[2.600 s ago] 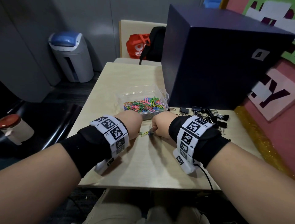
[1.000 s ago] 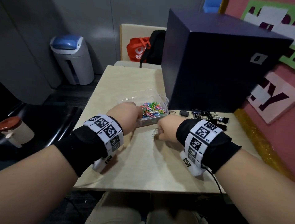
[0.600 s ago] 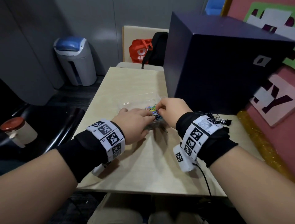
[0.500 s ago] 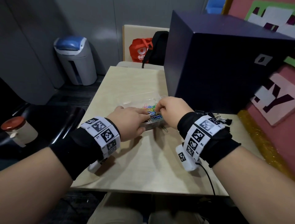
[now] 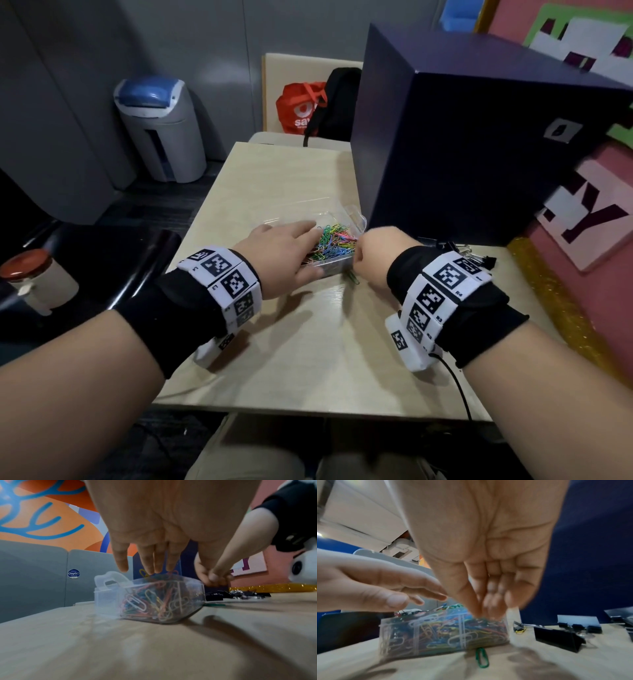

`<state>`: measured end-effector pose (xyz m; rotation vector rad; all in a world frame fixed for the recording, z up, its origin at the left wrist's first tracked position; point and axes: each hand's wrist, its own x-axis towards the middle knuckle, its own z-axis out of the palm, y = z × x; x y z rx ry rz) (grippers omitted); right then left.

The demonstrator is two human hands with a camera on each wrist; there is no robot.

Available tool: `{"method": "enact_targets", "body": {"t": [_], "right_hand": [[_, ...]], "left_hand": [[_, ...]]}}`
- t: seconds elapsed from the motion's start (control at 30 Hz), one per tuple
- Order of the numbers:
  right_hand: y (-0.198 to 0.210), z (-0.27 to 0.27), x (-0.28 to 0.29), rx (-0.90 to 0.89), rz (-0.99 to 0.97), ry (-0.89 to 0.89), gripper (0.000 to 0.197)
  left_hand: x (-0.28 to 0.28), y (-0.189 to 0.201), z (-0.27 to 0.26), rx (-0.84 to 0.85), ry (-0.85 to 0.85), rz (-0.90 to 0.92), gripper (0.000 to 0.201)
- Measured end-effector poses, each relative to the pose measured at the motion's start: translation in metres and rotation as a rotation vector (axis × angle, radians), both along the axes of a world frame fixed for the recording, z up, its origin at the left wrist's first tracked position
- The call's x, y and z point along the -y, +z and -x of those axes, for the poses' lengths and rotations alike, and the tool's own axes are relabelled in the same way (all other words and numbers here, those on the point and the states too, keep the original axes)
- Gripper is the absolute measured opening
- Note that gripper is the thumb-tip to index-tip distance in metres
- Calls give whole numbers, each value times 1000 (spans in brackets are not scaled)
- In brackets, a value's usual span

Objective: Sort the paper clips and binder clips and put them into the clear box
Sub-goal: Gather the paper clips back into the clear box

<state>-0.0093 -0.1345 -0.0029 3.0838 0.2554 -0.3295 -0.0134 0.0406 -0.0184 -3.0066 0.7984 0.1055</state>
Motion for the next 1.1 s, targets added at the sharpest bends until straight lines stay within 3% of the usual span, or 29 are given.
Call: {"method": "enact_targets", "body": {"t": [0.13, 0.33, 0.47, 0.63, 0.73, 0.9, 1.0, 1.1], "right_hand": [[-10, 4, -3, -68, 87, 16, 23], [-13, 2, -7, -65, 105, 9, 17], [-14, 2, -4, -125, 140, 35, 17], [-16, 3, 1, -184, 145, -16, 26], [-7, 2, 6, -101, 60, -68, 28], [11, -1, 4, 163, -281, -148, 22], [14, -3, 7, 178, -327, -162, 28], [13, -8, 19, 130, -246, -218, 31]], "left_hand": [[6, -11, -1, -90, -24, -142, 80], [11, -3, 1, -119, 38, -129, 76], [8, 10, 5, 49, 105, -41, 48], [-7, 24, 2, -55, 187, -46, 12], [-12, 23, 1, -69, 167, -64, 6], [-14, 17, -3, -25, 161, -79, 8], [-21, 19, -7, 6, 206, -91, 9], [-35, 21, -15, 30, 279, -108, 11]]}}
